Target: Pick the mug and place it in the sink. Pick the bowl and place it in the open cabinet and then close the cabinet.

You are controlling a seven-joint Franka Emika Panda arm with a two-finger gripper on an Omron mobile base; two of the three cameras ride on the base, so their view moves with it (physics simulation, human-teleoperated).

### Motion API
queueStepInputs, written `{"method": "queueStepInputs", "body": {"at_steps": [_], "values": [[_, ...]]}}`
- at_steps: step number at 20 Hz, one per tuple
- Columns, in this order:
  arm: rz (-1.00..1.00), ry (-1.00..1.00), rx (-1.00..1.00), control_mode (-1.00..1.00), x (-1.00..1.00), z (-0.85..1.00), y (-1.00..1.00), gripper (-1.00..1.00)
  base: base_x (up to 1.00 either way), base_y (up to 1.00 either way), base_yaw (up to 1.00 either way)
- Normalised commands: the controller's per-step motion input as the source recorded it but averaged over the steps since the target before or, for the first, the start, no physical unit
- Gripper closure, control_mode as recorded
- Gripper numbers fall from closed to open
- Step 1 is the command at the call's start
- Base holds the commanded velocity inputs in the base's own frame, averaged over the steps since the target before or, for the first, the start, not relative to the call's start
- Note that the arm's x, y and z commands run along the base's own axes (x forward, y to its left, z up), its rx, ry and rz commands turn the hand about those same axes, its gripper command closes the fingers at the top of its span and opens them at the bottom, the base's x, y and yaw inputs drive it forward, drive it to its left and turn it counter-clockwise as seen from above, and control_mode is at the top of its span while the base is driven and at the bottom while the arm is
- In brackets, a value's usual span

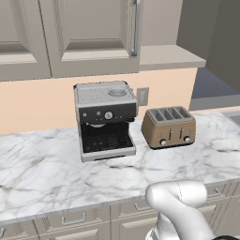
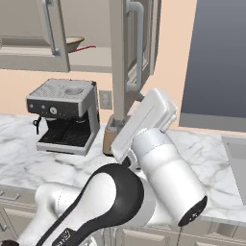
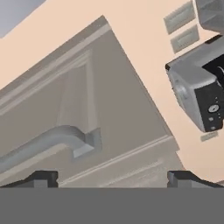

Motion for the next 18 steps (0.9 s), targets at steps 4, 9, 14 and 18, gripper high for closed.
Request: {"method": "queueStepInputs", "body": {"at_steps": [4, 9, 14, 18], "values": [[0.14, -0.14, 0.00, -1.00, 0.46, -0.01, -0.38, -1.00, 0.00, 0.00, 0.00], [0.11, -0.15, -0.01, -1.00, 0.55, -0.03, -0.17, -1.00, 0.00, 0.00, 0.00], [0.06, -0.16, -0.05, -1.00, 0.46, -0.07, 0.00, -1.00, 0.00, 0.00, 0.00], [0.08, -0.17, 0.00, -1.00, 0.22, -0.05, 0.00, -1.00, 0.00, 0.00, 0.00]]}}
